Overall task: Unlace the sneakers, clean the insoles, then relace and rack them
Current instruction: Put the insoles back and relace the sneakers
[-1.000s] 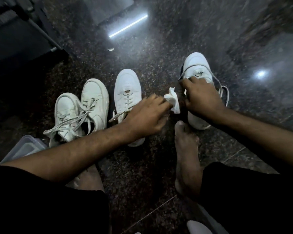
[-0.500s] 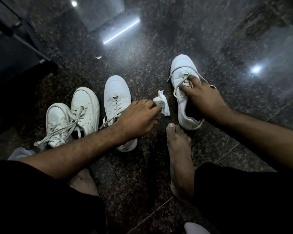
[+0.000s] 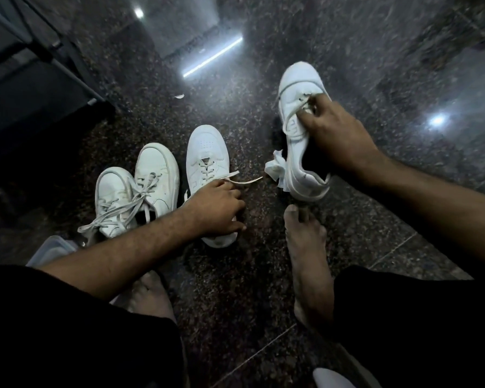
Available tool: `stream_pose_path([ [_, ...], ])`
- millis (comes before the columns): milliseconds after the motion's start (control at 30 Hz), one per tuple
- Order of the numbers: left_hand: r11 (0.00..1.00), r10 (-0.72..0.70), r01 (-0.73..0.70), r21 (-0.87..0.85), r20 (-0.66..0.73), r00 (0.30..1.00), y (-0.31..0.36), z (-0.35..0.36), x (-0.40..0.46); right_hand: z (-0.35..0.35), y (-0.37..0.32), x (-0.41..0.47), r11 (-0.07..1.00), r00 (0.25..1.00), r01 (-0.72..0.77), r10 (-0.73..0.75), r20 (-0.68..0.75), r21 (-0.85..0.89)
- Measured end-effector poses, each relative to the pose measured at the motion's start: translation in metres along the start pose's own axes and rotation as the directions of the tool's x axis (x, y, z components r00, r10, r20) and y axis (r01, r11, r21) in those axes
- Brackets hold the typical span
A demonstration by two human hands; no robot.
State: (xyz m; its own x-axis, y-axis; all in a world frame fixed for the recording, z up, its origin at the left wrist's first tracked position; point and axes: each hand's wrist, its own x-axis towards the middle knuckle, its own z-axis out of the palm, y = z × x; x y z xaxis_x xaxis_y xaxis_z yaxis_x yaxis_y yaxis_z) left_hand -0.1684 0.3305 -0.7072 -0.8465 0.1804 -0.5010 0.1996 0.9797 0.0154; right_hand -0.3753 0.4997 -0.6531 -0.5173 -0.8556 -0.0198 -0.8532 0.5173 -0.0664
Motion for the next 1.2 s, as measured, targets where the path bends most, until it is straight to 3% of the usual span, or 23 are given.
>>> stream_pose_path([
  [100,1.0,-0.018,0.018,-0.006,-0.051,0.999,-0.006,0.01,-0.005,-0.009,-0.028,0.008,0.991,0.996,0.067,-0.059,-0.066,0.116],
  [233,0.988,-0.148,0.14,-0.069,-0.128,0.981,-0.018,0.02,-0.015,0.001,-0.063,0.009,0.956,0.996,0.075,-0.085,0.024,0.285],
  [467,0.841,-0.515,0.493,-0.223,-0.048,0.856,-0.029,0.02,-0.021,0.034,-0.087,0.007,0.942,0.989,0.084,-0.118,0.085,0.326],
  [567,0.79,-0.586,0.554,-0.264,-0.06,0.808,-0.028,0.021,-0.02,0.04,-0.088,0.002,0.941,0.985,0.102,-0.141,0.1,0.322],
  [700,0.79,-0.564,0.498,-0.356,-0.105,0.819,-0.028,0.02,-0.022,0.055,-0.091,0.001,0.955,0.973,0.179,-0.208,0.103,0.237],
  [900,0.816,-0.428,0.259,-0.517,-0.239,0.872,-0.011,0.012,-0.029,0.071,-0.102,-0.003,0.957,0.945,0.235,-0.266,0.189,0.172],
  [967,0.761,-0.411,0.185,-0.622,-0.242,0.879,-0.002,0.007,-0.03,0.069,-0.104,-0.006,0.949,0.936,0.252,-0.289,0.2,0.191],
  [1067,0.59,-0.443,0.133,-0.797,-0.182,0.878,0.0,0.007,-0.033,0.063,-0.104,-0.01,0.943,0.933,0.262,-0.302,0.197,0.205],
  [1200,0.595,-0.419,0.179,-0.783,-0.112,0.901,-0.013,0.019,-0.041,0.062,-0.102,-0.015,0.904,0.942,0.198,-0.282,0.18,0.379],
])
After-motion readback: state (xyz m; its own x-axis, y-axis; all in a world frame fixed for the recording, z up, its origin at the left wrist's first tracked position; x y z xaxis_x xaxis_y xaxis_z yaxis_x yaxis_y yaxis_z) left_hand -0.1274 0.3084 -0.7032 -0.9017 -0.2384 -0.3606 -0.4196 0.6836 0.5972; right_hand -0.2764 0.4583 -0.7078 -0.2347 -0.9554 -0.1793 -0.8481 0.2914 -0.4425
